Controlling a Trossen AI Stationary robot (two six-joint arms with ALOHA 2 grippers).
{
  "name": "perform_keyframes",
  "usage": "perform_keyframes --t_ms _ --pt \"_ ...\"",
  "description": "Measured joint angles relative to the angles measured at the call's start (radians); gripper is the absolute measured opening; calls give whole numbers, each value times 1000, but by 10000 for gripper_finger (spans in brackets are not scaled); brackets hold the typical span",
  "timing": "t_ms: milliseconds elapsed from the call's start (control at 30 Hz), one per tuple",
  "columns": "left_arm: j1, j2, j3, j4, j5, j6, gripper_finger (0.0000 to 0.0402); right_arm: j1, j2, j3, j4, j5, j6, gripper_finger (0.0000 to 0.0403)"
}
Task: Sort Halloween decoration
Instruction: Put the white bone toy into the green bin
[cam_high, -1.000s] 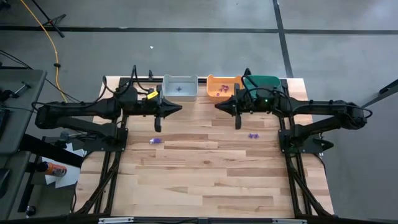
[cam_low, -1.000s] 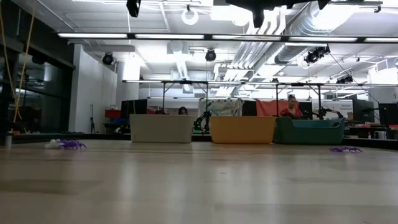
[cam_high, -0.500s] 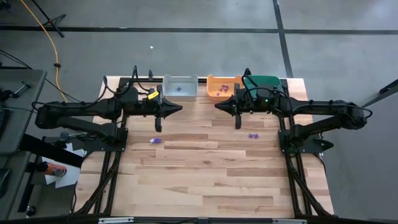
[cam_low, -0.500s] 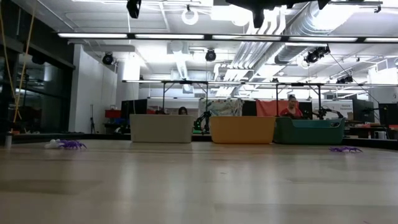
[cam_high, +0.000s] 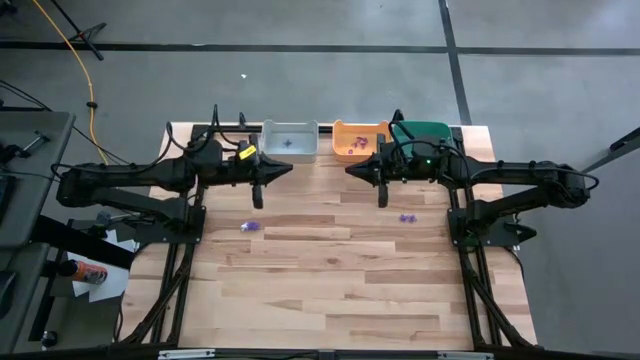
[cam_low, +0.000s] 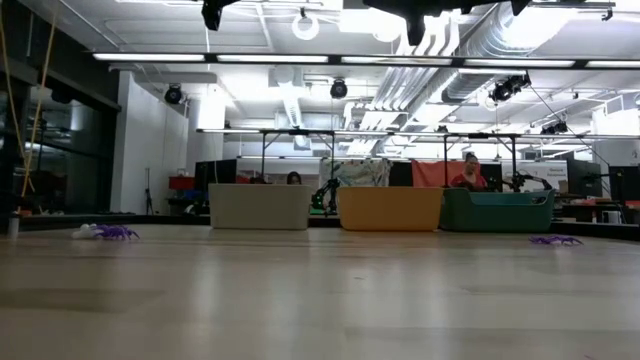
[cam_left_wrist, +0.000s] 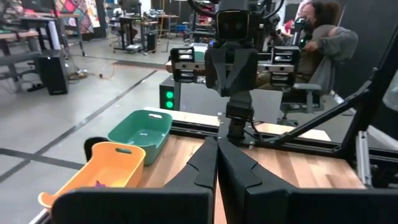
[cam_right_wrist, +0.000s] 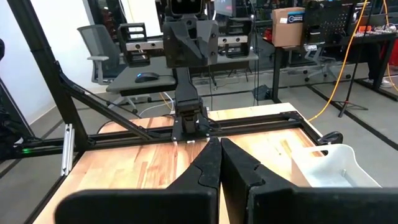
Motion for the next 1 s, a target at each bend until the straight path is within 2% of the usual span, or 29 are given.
perform_keyframes --t_ms 133,267,367,500,600,667,833,1000 --pt "1 0 0 -2 -33 1 9 0 0 0 -1 2 0 0" --pt "0 -7 8 -78 -34 -41 42 0 0 0 -16 2 0 0" --pt "0 -14 22 -266 -33 -114 81 0 0 0 -24 2 0 0" --pt "-3 -13 23 -578 -32 -297 134 -1 0 0 -38 2 0 0" --pt "-32 4 19 -819 -29 -434 163 -3 4 0 -48 15 0 0" --pt "-66 11 -6 -923 -14 -526 175 -3 5 0 -58 40 0 0" --pt "-210 16 -163 -933 72 -712 183 -14 13 0 -68 64 -1 0" --pt "-297 29 -285 -850 49 -848 184 -35 18 0 -75 66 0 0"
